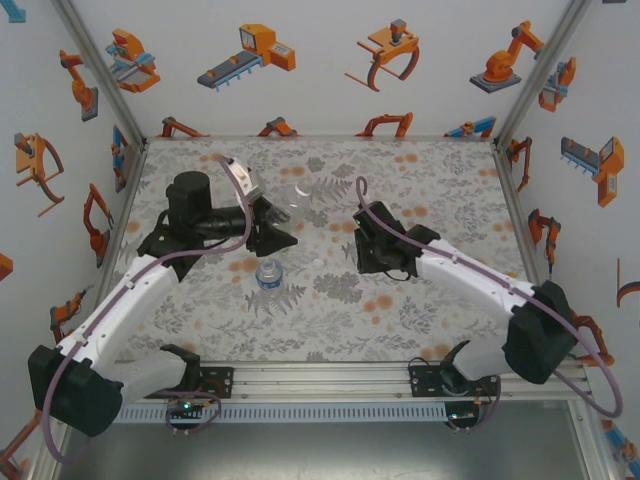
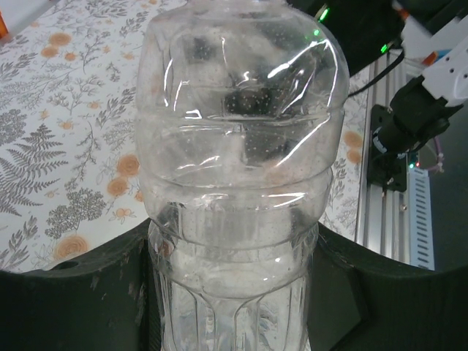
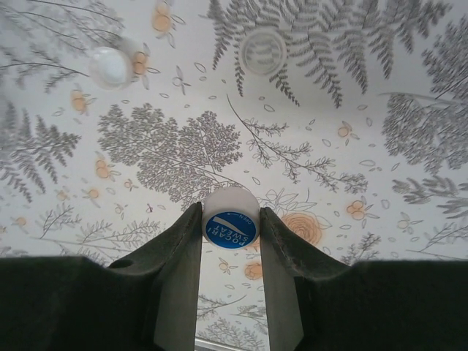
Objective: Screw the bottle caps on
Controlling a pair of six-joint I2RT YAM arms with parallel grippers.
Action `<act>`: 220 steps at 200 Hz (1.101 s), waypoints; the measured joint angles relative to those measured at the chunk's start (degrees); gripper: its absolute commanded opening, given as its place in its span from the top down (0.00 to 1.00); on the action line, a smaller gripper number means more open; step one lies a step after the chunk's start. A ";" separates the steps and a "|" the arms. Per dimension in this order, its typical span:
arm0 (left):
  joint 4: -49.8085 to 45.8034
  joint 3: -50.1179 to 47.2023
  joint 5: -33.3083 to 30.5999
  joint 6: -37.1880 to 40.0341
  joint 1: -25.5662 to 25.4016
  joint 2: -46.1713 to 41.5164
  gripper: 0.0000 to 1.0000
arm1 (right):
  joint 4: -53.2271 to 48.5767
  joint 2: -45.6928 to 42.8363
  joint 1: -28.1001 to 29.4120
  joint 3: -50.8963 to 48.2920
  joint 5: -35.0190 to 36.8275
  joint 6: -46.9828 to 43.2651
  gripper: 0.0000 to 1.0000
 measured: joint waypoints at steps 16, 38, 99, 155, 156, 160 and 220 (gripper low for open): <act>-1.07 0.02 -0.72 1.95 -1.27 -0.15 1.00 | 0.02 -3.82 0.00 0.09 -1.05 -3.61 0.99; -1.99 -0.09 -1.53 4.92 -2.91 -0.85 1.00 | 0.68 -9.05 0.00 0.33 -4.70 -9.42 1.00; -7.82 -0.31 -4.15 16.04 -7.41 -2.84 1.00 | 2.47 -21.99 0.00 6.40 -21.09 -27.10 1.00; -13.57 -1.22 -5.99 27.87 -11.21 -4.74 1.00 | -0.24 -23.54 0.07 14.10 -31.78 -38.86 1.00; -13.81 -1.22 -6.14 28.15 -11.34 -4.72 1.00 | -0.26 -23.50 0.07 14.14 -31.91 -38.97 1.00; -14.32 -1.22 -6.51 28.74 -11.69 -4.72 1.00 | -0.37 -23.43 0.11 14.38 -32.52 -39.50 1.00; -18.67 -1.22 -9.53 33.59 -13.29 -4.35 1.00 | -2.32 -23.02 3.34 14.84 -39.50 -47.91 1.00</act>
